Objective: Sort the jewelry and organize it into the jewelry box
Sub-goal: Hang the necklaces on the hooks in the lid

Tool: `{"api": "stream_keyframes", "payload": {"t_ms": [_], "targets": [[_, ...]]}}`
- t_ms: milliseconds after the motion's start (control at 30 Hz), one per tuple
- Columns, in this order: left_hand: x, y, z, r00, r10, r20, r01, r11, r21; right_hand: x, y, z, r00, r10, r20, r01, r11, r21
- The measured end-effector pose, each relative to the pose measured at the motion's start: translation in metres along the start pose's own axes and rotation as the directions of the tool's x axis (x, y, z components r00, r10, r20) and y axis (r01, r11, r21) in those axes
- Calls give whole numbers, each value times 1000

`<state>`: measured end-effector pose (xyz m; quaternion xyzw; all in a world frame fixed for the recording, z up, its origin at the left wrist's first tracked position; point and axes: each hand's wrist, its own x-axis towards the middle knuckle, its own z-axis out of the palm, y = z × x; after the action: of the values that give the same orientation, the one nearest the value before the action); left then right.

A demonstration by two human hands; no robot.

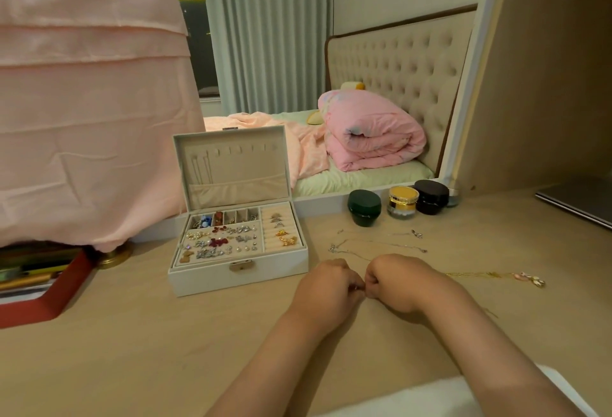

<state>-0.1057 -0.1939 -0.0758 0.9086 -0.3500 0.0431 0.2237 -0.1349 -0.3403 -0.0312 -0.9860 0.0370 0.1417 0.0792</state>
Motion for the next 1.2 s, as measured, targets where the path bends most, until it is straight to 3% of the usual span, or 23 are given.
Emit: {"api": "stream_keyframes", "payload": {"t_ms": [233,400,500,700,867,1000,1200], "targets": [[-8,-19,-8,996,5,-84,-3,1000,24,2,-5,6,991,-104,-85,122,961,250],[-18,-31,-24,995,-96,-28,88,973,-213,0,-23,6,970,-209,-124,242,874,422],[-28,-39,-43,983,-176,44,180,906,-384,0,-37,3,960,-252,-124,276,757,592],[-46,-59,-98,956,-293,17,228,703,-673,5,-75,-15,903,-411,-121,330,487,809],[-66,-84,-132,941,-329,76,259,558,-789,18,-108,-23,880,-467,-85,316,443,839],[-78,-110,-149,930,-347,118,309,568,-763,28,-135,-29,854,-520,2,296,491,819],[-95,-140,-175,920,-351,177,385,718,-580,45,-159,-32,845,-534,10,316,515,797]]}}
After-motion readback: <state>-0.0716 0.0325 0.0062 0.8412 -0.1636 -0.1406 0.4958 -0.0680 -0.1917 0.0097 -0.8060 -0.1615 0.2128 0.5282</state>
